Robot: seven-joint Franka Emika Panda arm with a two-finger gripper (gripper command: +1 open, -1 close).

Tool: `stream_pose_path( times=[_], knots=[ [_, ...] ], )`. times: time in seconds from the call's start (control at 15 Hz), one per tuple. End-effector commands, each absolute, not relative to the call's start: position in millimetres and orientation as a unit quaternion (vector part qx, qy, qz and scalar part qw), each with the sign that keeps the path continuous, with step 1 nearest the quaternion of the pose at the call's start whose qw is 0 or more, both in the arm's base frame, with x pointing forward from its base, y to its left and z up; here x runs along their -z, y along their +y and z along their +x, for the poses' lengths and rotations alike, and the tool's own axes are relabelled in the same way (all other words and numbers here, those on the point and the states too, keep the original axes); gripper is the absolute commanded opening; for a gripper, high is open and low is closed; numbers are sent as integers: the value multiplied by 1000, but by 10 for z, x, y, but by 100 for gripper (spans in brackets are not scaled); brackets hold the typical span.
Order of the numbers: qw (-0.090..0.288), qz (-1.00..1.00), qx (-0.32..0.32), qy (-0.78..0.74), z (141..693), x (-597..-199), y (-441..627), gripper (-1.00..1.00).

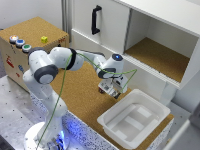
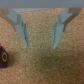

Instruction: Take off the pink block that is on top of the other one

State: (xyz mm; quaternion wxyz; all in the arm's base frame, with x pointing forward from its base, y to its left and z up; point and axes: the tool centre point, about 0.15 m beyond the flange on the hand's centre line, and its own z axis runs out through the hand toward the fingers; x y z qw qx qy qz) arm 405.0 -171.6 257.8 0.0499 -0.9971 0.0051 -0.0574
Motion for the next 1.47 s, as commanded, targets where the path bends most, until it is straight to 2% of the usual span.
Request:
stream_pose_path(
  times=[0.0,0.33,0.53,0.67,1.0,1.2,1.27,1.4],
  knots=[
    [90,-995,39,-30,4202,-2503,-1298,-100],
    [103,-990,16,-90,4022,-2449,-639,-100],
    [143,-981,17,-126,3941,-2538,-117,-100],
    [150,-976,11,-157,3870,-2544,144,-100],
    [146,-979,9,-145,3859,-2545,53,-100],
    [127,-984,28,-120,3899,-2671,-131,-100],
    [113,-987,38,-110,3907,-2731,-203,100],
    [85,-989,59,-101,3894,-2849,-346,100]
  ],
)
